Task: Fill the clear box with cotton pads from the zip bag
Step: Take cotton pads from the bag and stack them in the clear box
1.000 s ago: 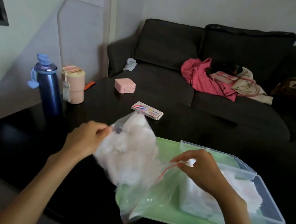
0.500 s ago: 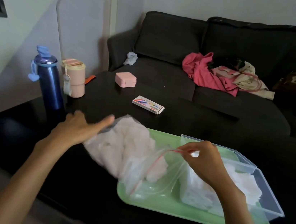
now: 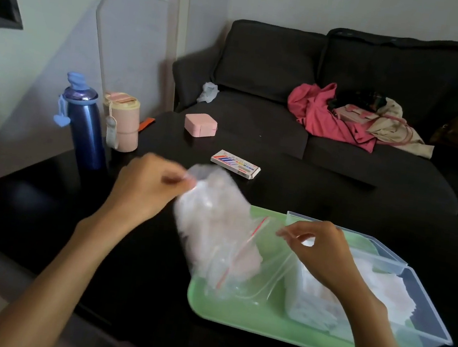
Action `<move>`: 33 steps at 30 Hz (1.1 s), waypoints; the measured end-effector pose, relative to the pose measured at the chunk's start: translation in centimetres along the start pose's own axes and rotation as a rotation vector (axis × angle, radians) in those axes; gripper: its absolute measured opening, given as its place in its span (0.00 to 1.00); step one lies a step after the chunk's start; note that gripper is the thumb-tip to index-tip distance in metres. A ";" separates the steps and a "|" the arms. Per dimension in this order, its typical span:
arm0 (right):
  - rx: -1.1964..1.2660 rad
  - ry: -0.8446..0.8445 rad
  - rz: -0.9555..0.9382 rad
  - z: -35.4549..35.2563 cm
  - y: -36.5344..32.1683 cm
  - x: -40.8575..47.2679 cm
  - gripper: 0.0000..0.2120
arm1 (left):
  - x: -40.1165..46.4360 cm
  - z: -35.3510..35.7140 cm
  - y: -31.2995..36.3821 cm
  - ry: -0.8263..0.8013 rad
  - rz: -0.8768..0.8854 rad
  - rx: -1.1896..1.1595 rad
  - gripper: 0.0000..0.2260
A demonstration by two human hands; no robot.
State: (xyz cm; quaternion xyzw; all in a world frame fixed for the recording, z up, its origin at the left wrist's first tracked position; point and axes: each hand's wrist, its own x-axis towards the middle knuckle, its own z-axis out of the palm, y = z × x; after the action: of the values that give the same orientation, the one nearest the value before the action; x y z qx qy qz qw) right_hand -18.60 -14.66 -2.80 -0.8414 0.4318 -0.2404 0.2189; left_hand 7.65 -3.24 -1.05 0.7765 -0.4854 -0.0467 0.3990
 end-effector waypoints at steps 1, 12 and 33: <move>0.007 0.006 -0.004 0.0 -0.1 0.0 0.13 | 0.1 0.0 0.9 0.027 0.065 -0.080 0.04; 0.122 0.138 0.045 0.2 -1.1 -0.1 0.10 | -0.4 2.1 -1.2 -0.388 -0.233 -0.116 0.50; -0.449 -0.042 -0.219 4.8 -2.4 -0.9 0.17 | -2.8 7.9 -1.0 -0.029 -0.139 -0.340 0.21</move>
State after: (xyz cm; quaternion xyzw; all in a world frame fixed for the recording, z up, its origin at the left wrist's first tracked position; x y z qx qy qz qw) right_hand -14.73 -11.81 -5.36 -0.9154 0.3760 -0.1432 0.0084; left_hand 3.26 -5.39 -7.93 0.7290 -0.4212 -0.1666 0.5133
